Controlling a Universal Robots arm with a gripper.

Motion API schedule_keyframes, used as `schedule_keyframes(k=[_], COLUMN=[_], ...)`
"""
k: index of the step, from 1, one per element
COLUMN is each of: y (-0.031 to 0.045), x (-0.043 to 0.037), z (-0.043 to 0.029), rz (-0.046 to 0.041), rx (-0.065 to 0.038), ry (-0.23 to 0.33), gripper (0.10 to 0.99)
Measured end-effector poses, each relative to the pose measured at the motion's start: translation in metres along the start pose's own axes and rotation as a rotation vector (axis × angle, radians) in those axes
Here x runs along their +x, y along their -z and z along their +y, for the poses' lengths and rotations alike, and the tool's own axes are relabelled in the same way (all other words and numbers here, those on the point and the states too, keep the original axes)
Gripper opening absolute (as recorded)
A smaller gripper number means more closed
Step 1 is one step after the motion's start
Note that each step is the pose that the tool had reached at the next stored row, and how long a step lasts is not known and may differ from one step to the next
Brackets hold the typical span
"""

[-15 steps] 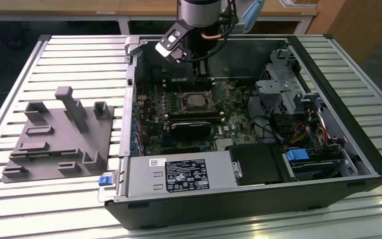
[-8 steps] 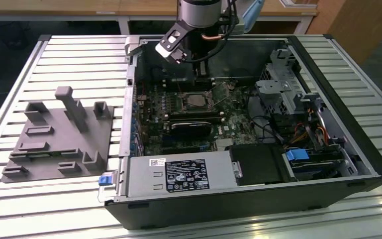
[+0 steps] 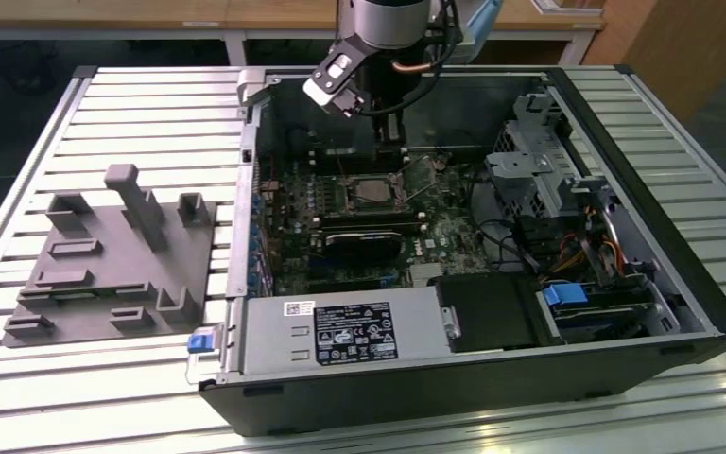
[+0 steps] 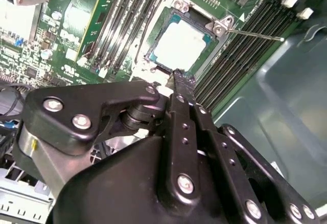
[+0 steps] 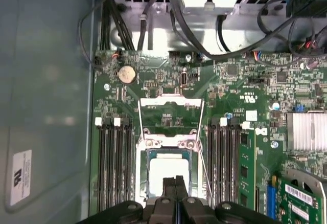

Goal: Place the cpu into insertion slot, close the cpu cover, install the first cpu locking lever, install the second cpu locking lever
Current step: 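Close the cpu cover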

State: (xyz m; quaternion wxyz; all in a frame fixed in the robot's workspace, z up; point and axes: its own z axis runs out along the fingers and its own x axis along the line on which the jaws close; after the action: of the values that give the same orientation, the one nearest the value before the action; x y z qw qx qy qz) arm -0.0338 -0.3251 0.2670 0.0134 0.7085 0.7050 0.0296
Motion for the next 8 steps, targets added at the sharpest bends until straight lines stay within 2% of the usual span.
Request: schedule_keyframes(k=[3,8], y=[0.0005,-0.0004], x=[0.0001,0.0001], z=[0.0031,0.0177], rz=[0.0003,0.0002], rx=[0.001,0.005], ry=[0.000,0.000], gripper=[0.106,0.106])
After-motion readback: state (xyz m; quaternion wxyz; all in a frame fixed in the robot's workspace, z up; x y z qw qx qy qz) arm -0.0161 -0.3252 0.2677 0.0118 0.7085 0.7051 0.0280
